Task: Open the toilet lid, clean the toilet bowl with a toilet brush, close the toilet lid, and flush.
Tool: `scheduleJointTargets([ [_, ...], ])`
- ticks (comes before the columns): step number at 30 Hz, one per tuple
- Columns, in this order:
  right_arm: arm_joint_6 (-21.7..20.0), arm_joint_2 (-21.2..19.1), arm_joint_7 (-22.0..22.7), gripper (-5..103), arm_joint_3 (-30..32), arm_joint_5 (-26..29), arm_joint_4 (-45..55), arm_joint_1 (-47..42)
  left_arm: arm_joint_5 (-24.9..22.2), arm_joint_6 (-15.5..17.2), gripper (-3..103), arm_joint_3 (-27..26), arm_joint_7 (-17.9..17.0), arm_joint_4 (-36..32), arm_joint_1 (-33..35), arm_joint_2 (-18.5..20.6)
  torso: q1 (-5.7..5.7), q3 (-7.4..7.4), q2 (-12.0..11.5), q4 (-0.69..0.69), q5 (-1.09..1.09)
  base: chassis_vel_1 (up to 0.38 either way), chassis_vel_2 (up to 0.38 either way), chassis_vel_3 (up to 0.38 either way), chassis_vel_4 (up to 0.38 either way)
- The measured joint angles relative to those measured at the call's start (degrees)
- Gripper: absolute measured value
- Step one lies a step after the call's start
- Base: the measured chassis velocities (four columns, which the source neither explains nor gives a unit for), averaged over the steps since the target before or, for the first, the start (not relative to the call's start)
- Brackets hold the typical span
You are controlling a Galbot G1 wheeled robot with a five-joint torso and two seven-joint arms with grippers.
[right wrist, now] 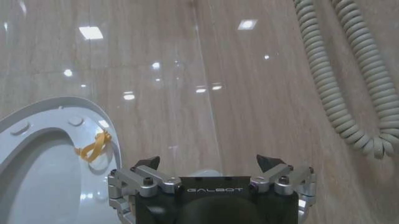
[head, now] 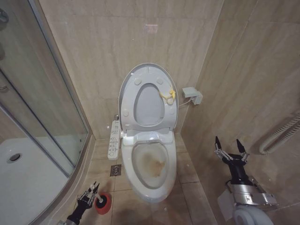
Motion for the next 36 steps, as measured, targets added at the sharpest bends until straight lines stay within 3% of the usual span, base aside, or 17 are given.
scheduleJointTargets([
  [7,0.03,0.27,-0.04,100,-0.67,-0.67,-0.47,0.33,-0.72,2.55,20,-0.12,-7.09,-12.86,5.09,0.8,0.0,0.0,0.0,0.0,0.0,0.0,0.0,0.0,0.0],
  [11,0.02,0.39,-0.05,100,-1.13,-0.99,-0.73,0.67,-0.75,8.04,20,-0.54,-16.69,-26.53,10.14,1.76,0.01,0.0,0.0,0.0,0.01,0.0,0.0,0.0,0.0],
  [12,0.02,0.39,-0.05,100,-1.13,-0.99,-0.73,0.67,-0.75,8.04,20,-0.54,-16.69,-26.53,10.14,1.76,0.01,0.0,0.0,0.0,0.01,0.0,0.0,0.0,0.0],
  [15,-0.02,0.6,-0.04,100,-1.36,-1.24,-0.93,0.81,-0.92,13.25,20,-0.74,-26.95,-36.22,12.25,2.5,0.01,0.0,0.0,0.01,0.01,0.0,0.0,0.0,0.0],
  [16,-0.02,0.6,-0.04,100,-1.36,-1.24,-0.93,0.81,-0.92,13.25,20,-0.74,-26.95,-36.22,12.25,2.5,0.01,0.0,0.0,0.01,0.01,0.0,0.0,0.0,0.0],
  [18,-0.05,0.75,-0.04,100,-1.48,-1.43,-1.08,0.89,-0.7,17.97,20,-0.81,-34.43,-43.17,13.25,3.15,0.01,0.0,0.0,0.0,0.0,0.0,0.0,0.0,0.0],
  [19,-0.05,0.75,-0.04,100,-1.48,-1.43,-1.08,0.89,-0.7,17.97,20,-0.81,-34.43,-43.17,13.25,3.15,0.01,0.0,0.0,0.0,0.0,0.0,0.0,0.0,0.0],
  [22,-0.06,0.79,-0.05,100,-1.45,-1.63,-1.45,0.97,-0.27,25.67,20,-0.5,-43.25,-53.24,13.77,4.17,0.01,0.0,0.01,-0.01,0.01,0.0,0.0,0.0,0.0],
  [23,-0.06,0.79,-0.05,100,-1.45,-1.63,-1.45,0.97,-0.27,25.67,20,-0.5,-43.25,-53.24,13.77,4.17,0.01,0.0,0.01,-0.01,0.01,0.0,0.0,0.0,0.0],
  [25,-0.06,0.65,-0.05,100,-1.3,-1.64,-1.58,0.98,-0.08,29.19,20,-0.35,-46.95,-58.07,13.5,4.86,0.01,0.0,0.01,-0.01,0.01,0.0,0.0,0.0,0.0],
  [31,-0.17,0.38,-0.05,100,-1.21,-1.67,-1.79,1.02,-0.59,33.01,20,-0.16,-51.83,-65.07,11.88,7.65,0.01,0.0,0.01,0.0,0.01,0.0,0.0,0.0,0.0],
  [36,-0.33,0.58,-0.05,100,-1.18,-1.81,-1.89,1.27,-2.85,34.89,20,0.49,-53.6,-69.68,10.93,10.39,0.01,0.0,0.01,0.0,0.0,0.0,0.0,0.0,0.0],
])
